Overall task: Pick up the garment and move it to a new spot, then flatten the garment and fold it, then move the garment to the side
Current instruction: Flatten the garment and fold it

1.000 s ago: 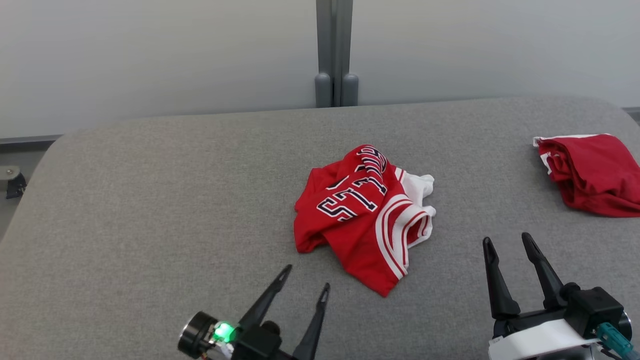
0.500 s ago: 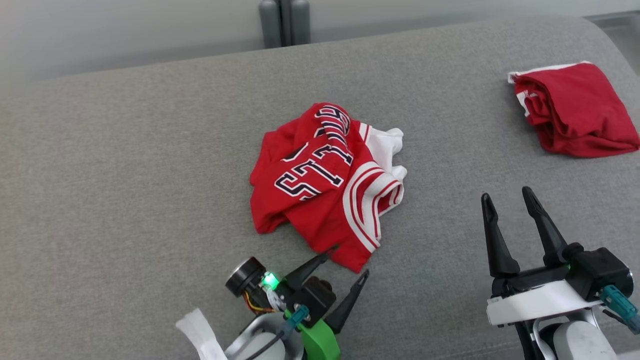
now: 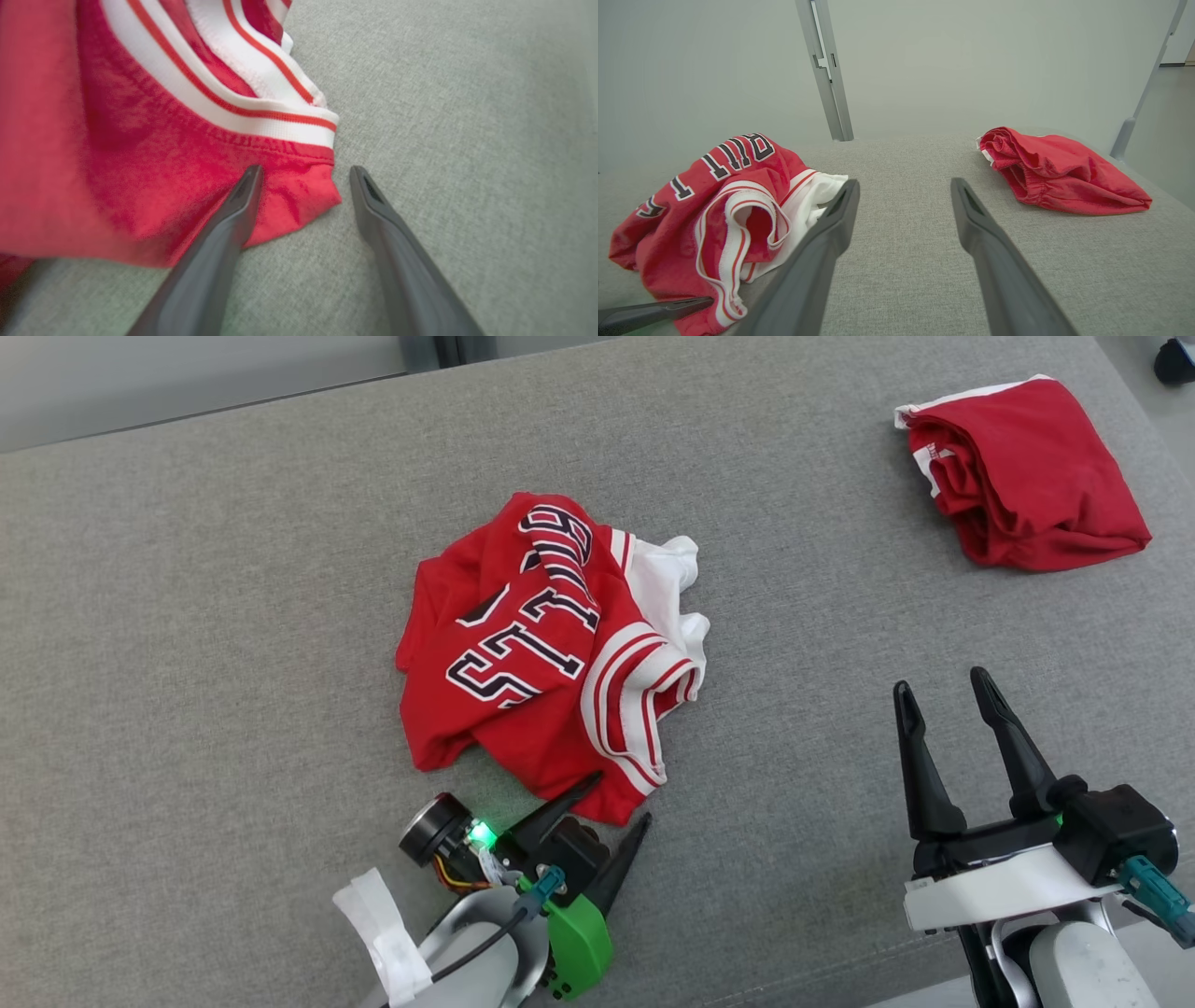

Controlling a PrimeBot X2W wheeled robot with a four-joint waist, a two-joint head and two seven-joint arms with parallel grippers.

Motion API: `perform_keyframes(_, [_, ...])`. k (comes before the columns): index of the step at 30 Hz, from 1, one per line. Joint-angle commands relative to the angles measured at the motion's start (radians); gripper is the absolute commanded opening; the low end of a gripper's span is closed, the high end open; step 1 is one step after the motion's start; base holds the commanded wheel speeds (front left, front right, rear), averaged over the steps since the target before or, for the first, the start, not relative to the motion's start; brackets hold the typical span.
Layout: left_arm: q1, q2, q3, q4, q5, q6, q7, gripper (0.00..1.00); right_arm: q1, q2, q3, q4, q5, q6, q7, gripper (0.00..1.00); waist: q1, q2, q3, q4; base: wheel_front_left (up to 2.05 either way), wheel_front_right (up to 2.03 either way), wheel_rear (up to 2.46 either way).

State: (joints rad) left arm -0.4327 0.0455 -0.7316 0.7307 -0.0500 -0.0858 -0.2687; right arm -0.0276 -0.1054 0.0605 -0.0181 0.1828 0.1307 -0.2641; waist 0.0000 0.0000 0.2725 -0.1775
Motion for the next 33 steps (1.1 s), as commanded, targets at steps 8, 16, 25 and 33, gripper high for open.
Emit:
perform_keyframes(8, [-0.019,0.005,0.000,-0.071,-0.073,-0.007,0.005,0.00,0.003,0.001,-0.002,0.005,0.002,0.000,0.000,1.00,0.0000,0.0000,-0.033,0.013,0.00,0.00,0.00])
perform_keyframes(16, [-0.201,0.007,0.006,-0.309,-0.268,-0.045,0.005,0.00,0.021,0.025,0.022,0.025,0.016,0.000,0.000,1.00,0.0000,0.0000,-0.110,0.014,0.00,0.00,0.00])
perform_keyframes(25, [-0.636,0.076,0.009,-0.334,-0.491,-0.044,0.042,0.00,0.046,0.047,0.037,0.043,0.030,0.000,0.000,1.00,0.0000,0.0000,-0.161,-0.056,0.00,0.00,0.00])
perform_keyframes(33, [-0.893,0.085,0.047,-0.192,-0.562,-0.043,0.011,0.00,0.077,0.050,0.019,0.053,0.019,0.000,0.000,1.00,0.0000,0.0000,-0.195,-0.072,0.00,0.00,0.00])
